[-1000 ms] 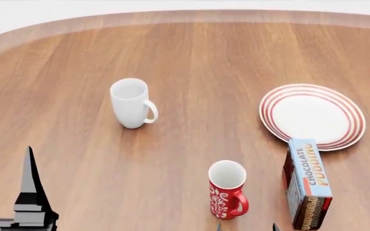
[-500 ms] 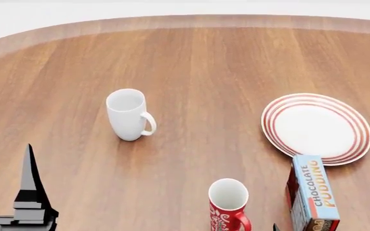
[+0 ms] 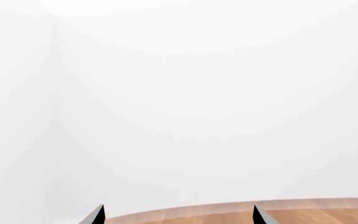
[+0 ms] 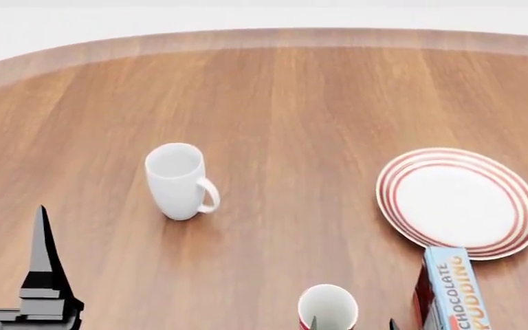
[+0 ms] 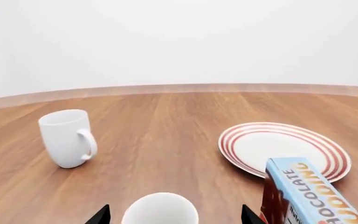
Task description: Pick up the red mug and put it on the plate
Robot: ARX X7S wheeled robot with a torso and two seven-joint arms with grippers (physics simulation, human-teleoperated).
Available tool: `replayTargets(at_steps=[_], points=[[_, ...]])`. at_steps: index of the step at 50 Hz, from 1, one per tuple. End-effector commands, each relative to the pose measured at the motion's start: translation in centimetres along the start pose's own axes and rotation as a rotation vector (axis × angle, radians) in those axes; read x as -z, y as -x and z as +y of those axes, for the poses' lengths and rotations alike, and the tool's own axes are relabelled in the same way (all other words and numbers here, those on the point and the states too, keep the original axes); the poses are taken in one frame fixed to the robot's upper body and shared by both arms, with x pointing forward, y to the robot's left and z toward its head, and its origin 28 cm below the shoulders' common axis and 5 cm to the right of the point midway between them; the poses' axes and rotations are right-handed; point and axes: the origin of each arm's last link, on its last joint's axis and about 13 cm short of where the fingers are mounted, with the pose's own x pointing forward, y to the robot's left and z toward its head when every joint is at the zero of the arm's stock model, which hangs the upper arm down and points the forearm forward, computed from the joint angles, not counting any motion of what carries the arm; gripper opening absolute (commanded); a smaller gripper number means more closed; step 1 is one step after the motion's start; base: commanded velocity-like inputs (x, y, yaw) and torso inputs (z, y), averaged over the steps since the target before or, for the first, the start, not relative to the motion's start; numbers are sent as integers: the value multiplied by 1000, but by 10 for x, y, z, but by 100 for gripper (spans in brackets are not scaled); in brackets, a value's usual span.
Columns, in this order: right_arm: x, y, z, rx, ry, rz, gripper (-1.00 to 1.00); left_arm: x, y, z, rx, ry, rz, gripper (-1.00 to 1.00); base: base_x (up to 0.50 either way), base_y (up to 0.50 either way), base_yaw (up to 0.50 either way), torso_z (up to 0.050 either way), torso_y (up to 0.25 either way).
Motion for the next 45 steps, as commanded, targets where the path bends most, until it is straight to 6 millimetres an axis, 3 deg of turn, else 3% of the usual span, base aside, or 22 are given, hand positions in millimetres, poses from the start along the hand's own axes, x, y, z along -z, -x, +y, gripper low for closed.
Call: replayTargets(at_steps=[1,45], points=[[0,0,0,-1,0,1,100,0,0,0,1,0,-1,100,148,0,0,0,0],[1,0,0,0,0,1,100,0,1,0,1,-1,-3,100,148,0,0,0,0]])
